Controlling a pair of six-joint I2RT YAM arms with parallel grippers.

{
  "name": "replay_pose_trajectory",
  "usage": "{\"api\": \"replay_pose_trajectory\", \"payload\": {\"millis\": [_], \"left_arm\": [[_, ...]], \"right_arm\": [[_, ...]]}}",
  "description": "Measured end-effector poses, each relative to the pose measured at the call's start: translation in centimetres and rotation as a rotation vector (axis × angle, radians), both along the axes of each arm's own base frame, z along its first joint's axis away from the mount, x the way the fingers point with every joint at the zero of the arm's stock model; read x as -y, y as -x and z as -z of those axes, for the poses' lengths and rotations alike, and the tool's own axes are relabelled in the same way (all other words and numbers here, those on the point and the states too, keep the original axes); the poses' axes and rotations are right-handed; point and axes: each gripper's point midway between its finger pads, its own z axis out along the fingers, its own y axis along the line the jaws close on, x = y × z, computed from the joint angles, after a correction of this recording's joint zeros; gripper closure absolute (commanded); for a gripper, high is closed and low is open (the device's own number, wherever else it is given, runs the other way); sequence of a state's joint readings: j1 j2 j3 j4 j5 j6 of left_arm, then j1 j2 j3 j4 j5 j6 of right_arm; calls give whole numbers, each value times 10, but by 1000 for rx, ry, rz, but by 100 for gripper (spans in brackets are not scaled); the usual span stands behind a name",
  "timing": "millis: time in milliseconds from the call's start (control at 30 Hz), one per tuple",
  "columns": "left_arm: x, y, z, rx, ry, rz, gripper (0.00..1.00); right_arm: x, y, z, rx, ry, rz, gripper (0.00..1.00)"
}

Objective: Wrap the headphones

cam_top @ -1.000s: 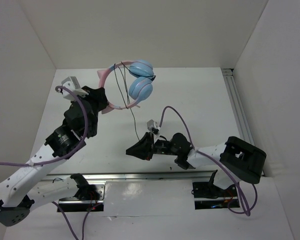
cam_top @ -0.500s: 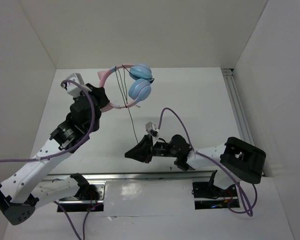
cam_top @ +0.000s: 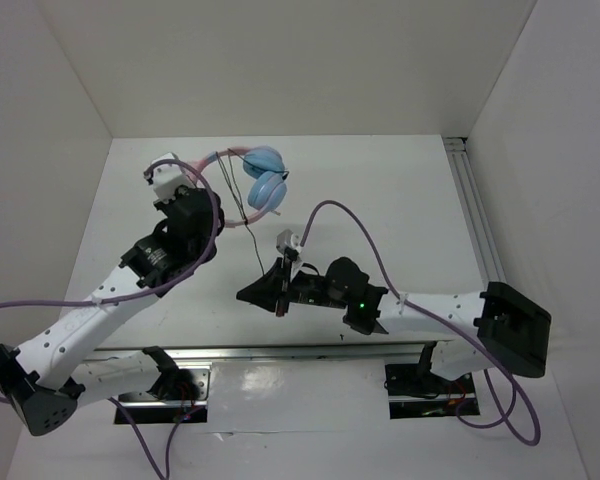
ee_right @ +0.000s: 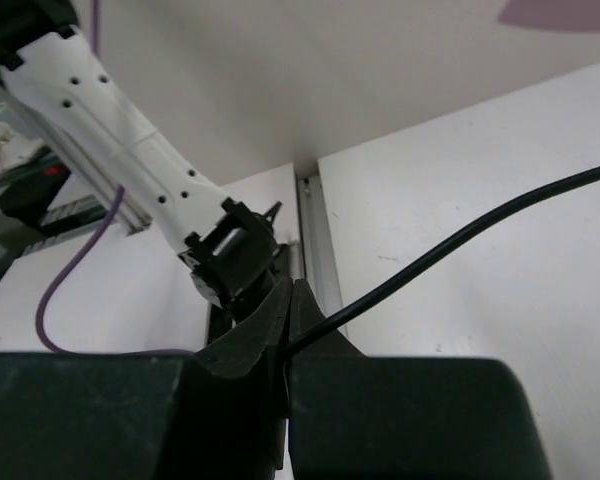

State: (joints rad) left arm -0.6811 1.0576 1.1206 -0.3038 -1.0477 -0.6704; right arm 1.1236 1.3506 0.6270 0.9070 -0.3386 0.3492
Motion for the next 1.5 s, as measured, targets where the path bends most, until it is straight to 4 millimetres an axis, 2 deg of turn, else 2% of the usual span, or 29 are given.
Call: {"api": "replay_pose_trajectory", "payload": {"millis": [133,233,333,500,567,767,900,1067,1300,1500], "left_arm": [[-11,13,25,-99,-98,-61,100],[-16,24,38,-132,-134,-96,100],[-15,35,53,-145,-139,-100,100],[-4,49,75,-180,-211,-29,100],[2,52,76,-190,-252,5,100],[13,59,76,-212,-334,74,100],[26,66,75,-237,-411,184,100],[40,74,75,-241,-451,364,100],[63,80,71,-237,-498,574,100],[84,85,77,-271,-537,713,100]], "right_arm": [[1,-16,-1,-29,107,89,100],[4,-21,-6,-48,154,124,100],[8,-21,-10,-58,176,133,100],[9,-21,-2,-57,255,133,100],[10,-24,2,-51,310,143,100],[17,-41,-7,9,417,220,100],[29,-45,6,57,501,243,100],[46,-42,12,156,584,222,98],[50,-41,-2,266,640,174,100],[57,-49,-1,306,675,210,100]]}}
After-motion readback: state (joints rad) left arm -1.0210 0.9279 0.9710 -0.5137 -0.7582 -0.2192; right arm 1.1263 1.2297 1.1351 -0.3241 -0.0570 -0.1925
